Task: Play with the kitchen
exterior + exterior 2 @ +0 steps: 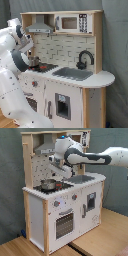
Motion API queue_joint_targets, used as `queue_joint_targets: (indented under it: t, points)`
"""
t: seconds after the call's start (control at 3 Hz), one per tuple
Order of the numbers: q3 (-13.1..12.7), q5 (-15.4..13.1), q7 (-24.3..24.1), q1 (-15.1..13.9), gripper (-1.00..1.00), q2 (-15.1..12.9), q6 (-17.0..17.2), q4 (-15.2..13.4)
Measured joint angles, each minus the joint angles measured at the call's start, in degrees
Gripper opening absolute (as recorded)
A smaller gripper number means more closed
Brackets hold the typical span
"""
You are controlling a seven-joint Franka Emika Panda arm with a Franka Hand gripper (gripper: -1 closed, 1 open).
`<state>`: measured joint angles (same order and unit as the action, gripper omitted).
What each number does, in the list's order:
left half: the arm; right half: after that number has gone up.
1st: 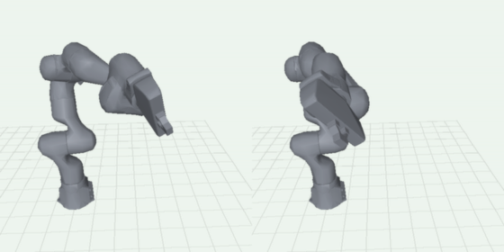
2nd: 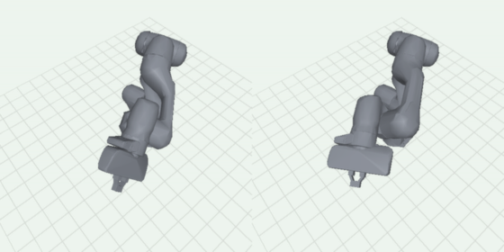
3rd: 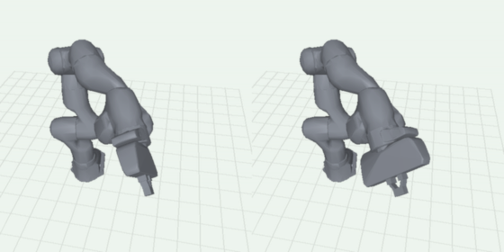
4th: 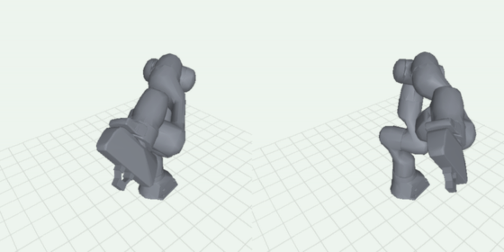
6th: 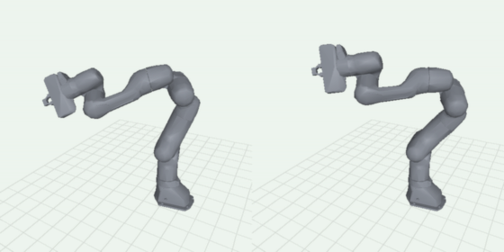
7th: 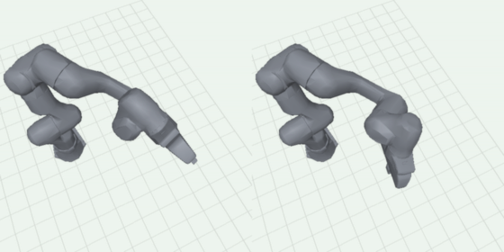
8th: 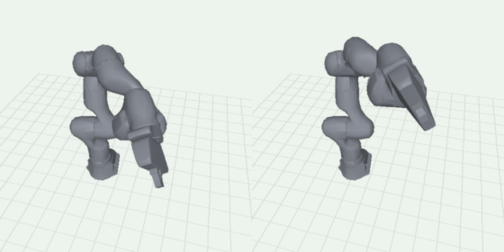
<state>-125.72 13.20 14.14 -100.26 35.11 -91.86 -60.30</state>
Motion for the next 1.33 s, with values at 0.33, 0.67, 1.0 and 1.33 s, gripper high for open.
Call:
queue_joint_targets:
  t: [0.33, 0.67, 1.0, 1.33]
  points:
    - [-2.76, 0.91, 1.40, -2.85, 1.00, 0.33, 2.80, 2.89]
    - [-5.66, 2.68, 4.18, -5.46, 1.00, 0.44, 5.41, 3.25]
    - [-9.56, 2.85, 4.56, -9.50, 1.00, 1.85, 6.06, 3.25]
    - [-10.40, 2.90, 10.14, -11.01, 1.00, 3.12, 6.06, 3.25]
